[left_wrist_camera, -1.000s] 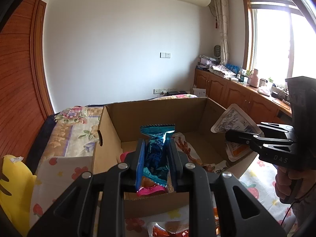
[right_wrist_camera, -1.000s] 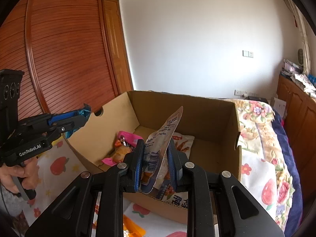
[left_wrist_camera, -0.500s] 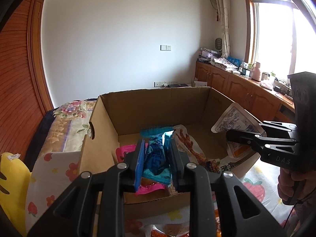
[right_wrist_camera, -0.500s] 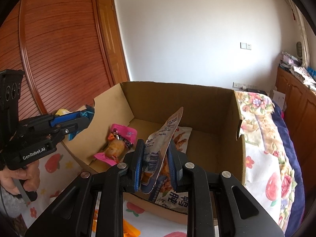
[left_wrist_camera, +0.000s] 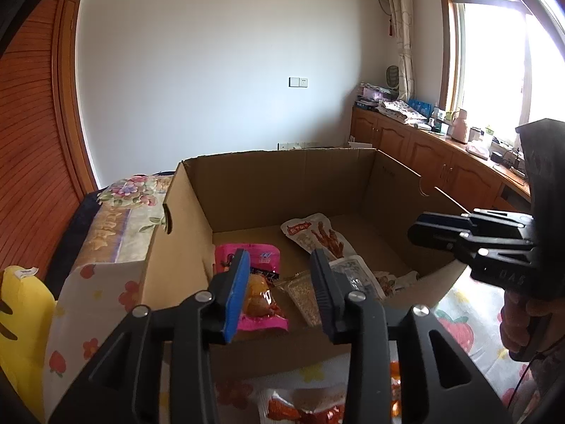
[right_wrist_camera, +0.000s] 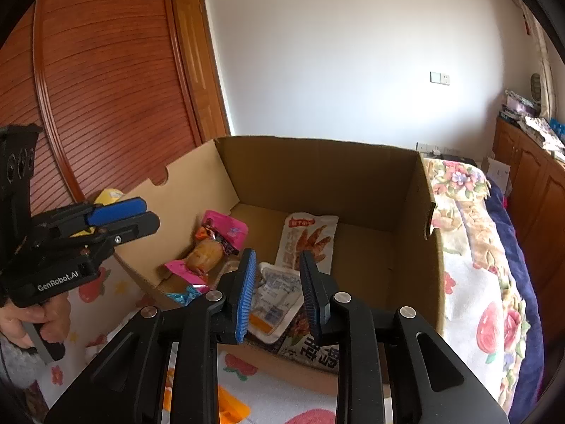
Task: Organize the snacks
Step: 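Open both grippers to drop the blue wrapper and clear pouch into the box, then move the left tool to the white duck-neck pouch while the right tool approaches the orange chicken-feet pouch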
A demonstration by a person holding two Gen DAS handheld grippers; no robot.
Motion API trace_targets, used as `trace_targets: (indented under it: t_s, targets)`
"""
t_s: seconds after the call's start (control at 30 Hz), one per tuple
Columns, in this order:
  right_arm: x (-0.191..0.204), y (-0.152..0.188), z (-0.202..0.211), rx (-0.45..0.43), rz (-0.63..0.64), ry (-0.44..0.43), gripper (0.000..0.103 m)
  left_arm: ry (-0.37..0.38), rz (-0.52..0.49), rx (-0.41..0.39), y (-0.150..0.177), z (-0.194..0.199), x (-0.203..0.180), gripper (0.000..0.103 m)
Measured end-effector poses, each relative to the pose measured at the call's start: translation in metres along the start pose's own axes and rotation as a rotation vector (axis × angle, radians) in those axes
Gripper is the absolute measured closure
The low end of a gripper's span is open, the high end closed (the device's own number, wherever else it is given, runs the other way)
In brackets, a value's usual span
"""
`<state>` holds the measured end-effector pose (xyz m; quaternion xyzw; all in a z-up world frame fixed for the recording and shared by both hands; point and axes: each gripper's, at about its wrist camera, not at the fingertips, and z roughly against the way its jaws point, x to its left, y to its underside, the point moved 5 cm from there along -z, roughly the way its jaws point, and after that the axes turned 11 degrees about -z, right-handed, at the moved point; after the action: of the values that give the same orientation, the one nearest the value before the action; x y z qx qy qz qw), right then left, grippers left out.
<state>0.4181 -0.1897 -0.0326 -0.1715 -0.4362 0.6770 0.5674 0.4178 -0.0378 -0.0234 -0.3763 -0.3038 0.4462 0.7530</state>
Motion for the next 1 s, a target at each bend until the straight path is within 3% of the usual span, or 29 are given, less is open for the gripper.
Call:
trace_targets:
  t_s: [0.47,0.63,1.0]
  targets:
    - [0.033,0.0,0.063,-0.041,0.051,0.011,0.076,-0.016,-0.015,-0.02,0.012,0.062,-0.008,0.065]
    - [0.044,0.017,0.075,-0.02,0.065,0.01,0.072,-0.017,-0.013,-0.006,0.03,0.08,-0.007,0.064]
    - [0.065,0.057,0.061,0.077,0.085,-0.036,0.052,-0.029,-0.005,0.071,0.086,0.091,-0.003,0.063]
